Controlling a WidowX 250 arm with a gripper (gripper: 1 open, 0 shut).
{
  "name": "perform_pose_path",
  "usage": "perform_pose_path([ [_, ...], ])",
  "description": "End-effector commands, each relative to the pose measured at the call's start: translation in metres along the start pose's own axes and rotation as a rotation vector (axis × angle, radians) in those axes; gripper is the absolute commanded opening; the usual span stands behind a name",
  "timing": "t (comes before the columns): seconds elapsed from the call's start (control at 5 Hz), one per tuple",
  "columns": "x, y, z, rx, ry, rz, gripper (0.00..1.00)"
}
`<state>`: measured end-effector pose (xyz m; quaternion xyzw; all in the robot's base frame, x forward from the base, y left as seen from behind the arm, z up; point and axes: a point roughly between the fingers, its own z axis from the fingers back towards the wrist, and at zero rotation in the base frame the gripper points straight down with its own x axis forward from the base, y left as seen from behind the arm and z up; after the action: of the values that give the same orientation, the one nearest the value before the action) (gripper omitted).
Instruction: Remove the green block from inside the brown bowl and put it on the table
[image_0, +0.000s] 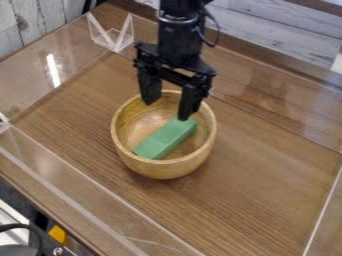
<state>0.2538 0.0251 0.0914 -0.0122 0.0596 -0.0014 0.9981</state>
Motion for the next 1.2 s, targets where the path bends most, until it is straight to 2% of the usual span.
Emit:
perform_pose_path([
  [0.0,0.001,0.004,0.007,0.009,-0.066,-0.02,1.0],
  [0.6,-0.001,-0.002,-0.007,0.015,-0.05,-0.059,1.0],
  [1.0,0.0,-0.007,-0.01,0.003,-0.046,-0.077,1.0],
])
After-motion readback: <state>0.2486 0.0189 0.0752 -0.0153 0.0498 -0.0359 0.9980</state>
